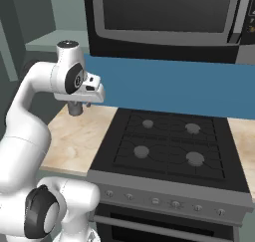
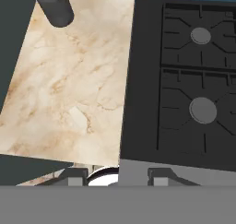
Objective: Close all open cabinet doors.
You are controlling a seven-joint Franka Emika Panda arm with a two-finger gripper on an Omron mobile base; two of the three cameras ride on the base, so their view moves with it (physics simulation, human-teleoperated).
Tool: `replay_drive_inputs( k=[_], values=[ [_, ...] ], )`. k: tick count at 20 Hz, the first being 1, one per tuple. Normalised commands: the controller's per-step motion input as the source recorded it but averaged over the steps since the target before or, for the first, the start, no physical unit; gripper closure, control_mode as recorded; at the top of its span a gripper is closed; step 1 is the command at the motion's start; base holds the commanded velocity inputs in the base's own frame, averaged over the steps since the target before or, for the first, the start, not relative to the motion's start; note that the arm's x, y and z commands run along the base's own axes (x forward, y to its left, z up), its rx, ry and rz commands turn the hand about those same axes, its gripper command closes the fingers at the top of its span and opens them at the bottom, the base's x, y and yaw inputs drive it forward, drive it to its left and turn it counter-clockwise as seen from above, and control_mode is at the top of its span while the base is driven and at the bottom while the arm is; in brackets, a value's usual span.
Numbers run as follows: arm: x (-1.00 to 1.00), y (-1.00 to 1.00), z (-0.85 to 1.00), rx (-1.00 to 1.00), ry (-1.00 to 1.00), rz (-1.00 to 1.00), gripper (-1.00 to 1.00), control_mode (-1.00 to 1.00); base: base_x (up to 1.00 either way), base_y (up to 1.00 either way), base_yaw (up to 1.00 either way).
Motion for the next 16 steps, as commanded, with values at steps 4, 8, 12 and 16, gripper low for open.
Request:
replay_drive_inputs(
  k=[4,8,12,16],
  values=[
    [-0.08,0.00,0.00,0.00,0.00,0.00,-1.00,-1.00,0.00,0.00,0.00],
    [-0.30,0.00,0.00,0.00,-0.21,0.02,-1.00,-1.00,0.00,0.00,0.00],
    [-0.39,0.00,0.02,0.03,-0.28,0.00,-1.00,-1.00,0.00,0.00,0.00],
    [-0.37,0.00,0.14,0.13,-0.13,0.00,-1.00,-1.00,0.00,0.00,0.00]
  ],
)
